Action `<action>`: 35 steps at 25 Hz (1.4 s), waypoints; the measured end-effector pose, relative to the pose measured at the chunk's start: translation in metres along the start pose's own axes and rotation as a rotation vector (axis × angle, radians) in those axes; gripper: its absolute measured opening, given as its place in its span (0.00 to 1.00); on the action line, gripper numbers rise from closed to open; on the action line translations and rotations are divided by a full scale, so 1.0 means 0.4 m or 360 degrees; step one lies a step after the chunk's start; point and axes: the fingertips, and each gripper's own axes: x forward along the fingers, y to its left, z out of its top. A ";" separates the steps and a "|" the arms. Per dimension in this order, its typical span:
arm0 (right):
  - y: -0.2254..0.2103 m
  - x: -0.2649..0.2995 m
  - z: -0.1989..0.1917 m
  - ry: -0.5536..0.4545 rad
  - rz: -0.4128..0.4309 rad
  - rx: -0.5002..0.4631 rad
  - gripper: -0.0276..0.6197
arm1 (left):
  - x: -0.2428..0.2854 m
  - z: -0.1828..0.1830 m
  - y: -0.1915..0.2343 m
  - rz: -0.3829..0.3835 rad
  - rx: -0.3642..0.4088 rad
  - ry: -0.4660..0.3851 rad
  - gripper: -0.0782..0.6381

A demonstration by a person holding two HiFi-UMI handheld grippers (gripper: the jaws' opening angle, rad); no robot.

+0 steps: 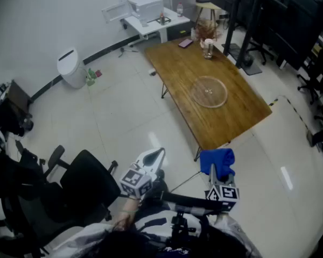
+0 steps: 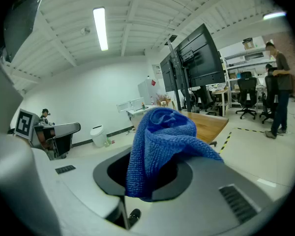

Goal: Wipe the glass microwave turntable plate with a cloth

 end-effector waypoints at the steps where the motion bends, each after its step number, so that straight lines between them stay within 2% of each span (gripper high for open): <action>1: 0.005 0.028 0.004 0.0009 -0.0017 0.0009 0.17 | 0.013 0.002 0.030 -0.0009 0.0021 0.0020 0.12; 6: 0.047 0.182 0.045 0.0005 -0.0125 0.0102 0.17 | 0.070 0.035 0.193 -0.0106 0.0112 0.0117 0.12; 11: 0.096 0.325 0.099 -0.0047 -0.0214 0.0223 0.17 | 0.125 0.089 0.368 -0.0192 0.0075 0.0107 0.12; 14: 0.110 0.373 0.117 -0.0036 -0.0287 0.0243 0.17 | 0.167 0.108 0.445 -0.0238 0.0064 0.0117 0.12; 23: 0.025 0.437 0.161 -0.0006 -0.0513 0.0265 0.17 | 0.278 0.074 0.521 -0.0328 0.0032 0.0247 0.12; 31: -0.021 0.620 0.241 0.0008 -0.0482 0.0296 0.17 | 0.443 0.098 0.612 -0.0372 -0.0023 0.0236 0.12; 35: -0.078 0.703 0.302 0.0021 -0.0476 0.0308 0.17 | 0.568 0.111 0.620 -0.0454 -0.0091 0.0266 0.12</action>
